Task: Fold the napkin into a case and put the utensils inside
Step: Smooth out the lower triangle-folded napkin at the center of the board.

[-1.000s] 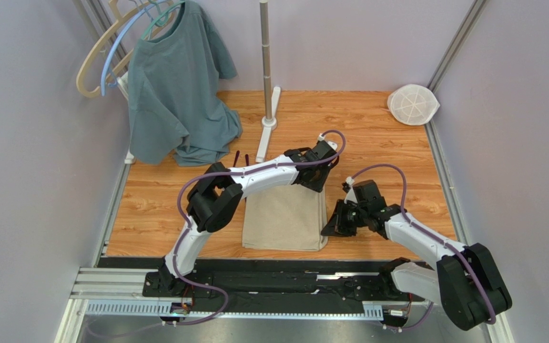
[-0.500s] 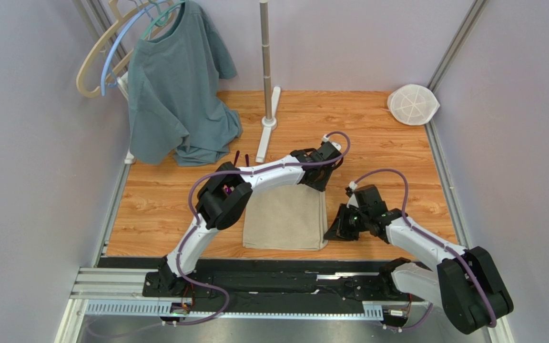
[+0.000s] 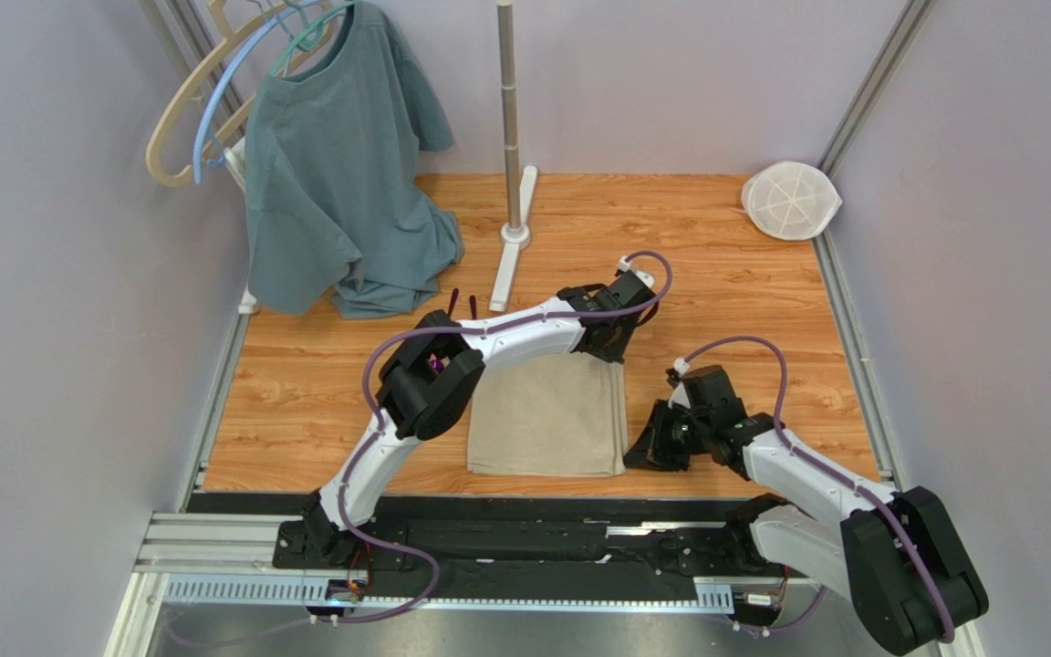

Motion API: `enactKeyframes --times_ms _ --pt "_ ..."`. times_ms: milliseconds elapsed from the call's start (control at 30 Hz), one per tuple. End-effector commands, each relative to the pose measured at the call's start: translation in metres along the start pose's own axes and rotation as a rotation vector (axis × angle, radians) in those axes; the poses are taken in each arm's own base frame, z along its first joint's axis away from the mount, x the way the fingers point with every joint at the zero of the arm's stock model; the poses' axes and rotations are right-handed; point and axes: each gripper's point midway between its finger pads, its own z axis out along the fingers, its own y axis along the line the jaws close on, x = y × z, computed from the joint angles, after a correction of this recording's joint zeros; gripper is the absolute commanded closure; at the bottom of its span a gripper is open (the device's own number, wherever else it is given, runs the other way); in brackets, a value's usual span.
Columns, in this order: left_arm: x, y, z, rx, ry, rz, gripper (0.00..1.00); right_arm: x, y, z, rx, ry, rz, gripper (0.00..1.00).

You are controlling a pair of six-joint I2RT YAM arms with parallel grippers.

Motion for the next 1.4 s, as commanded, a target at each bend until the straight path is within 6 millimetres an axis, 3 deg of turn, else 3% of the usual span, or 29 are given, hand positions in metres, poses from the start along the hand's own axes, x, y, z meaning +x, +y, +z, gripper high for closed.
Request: enactKeyframes --times_ms 0,167,433,633,767,967,1000,1067,1167,1200,1267,1300,1333,1367 --pt "-0.047 -0.013 -0.021 0.039 -0.13 -0.048 1.0 0.005 -0.008 0.004 0.011 -0.001 0.021 1.0" --pt "-0.051 -0.016 -0.021 0.04 -0.136 -0.079 1.0 0.01 -0.018 0.006 0.046 0.001 0.044 1.0" --pt "-0.067 -0.026 -0.037 0.051 -0.191 -0.099 1.0 0.012 -0.022 0.005 0.067 0.005 0.058 1.0" --pt "-0.06 -0.047 -0.023 0.124 -0.21 -0.079 1.0 0.01 -0.023 0.001 0.086 -0.017 0.073 1.0" --pt "-0.052 -0.044 -0.005 0.114 -0.157 -0.099 0.99 0.009 -0.021 -0.002 0.082 -0.029 0.079 1.0" --pt "-0.056 -0.048 0.0 0.147 -0.137 -0.106 0.74 0.009 -0.021 -0.003 0.087 -0.035 0.085 1.0" --pt "-0.059 -0.05 -0.004 0.163 -0.148 -0.101 0.63 0.01 -0.022 -0.003 0.089 -0.035 0.088 1.0" --pt "-0.063 -0.058 -0.013 0.215 -0.158 -0.095 0.54 0.009 -0.023 -0.004 0.094 -0.04 0.091 1.0" --pt "-0.079 -0.066 -0.052 0.296 -0.203 -0.09 0.45 0.007 -0.024 -0.01 0.122 -0.057 0.098 1.0" --pt "-0.095 -0.065 -0.084 0.327 -0.258 -0.099 0.42 0.0 -0.018 -0.014 0.119 -0.082 0.097 1.0" --pt "-0.093 -0.063 -0.104 0.35 -0.272 -0.101 0.42 -0.007 -0.02 -0.025 0.165 -0.132 0.103 0.98" --pt "-0.102 -0.06 -0.133 0.37 -0.311 -0.124 0.46 -0.015 -0.02 -0.03 0.179 -0.167 0.093 0.96" --pt "-0.089 -0.053 -0.132 0.361 -0.291 -0.13 0.5 -0.028 -0.013 -0.039 0.188 -0.217 0.085 0.91" --pt "-0.083 -0.049 -0.139 0.363 -0.291 -0.134 0.62 -0.044 -0.015 -0.047 0.209 -0.282 0.1 0.83"
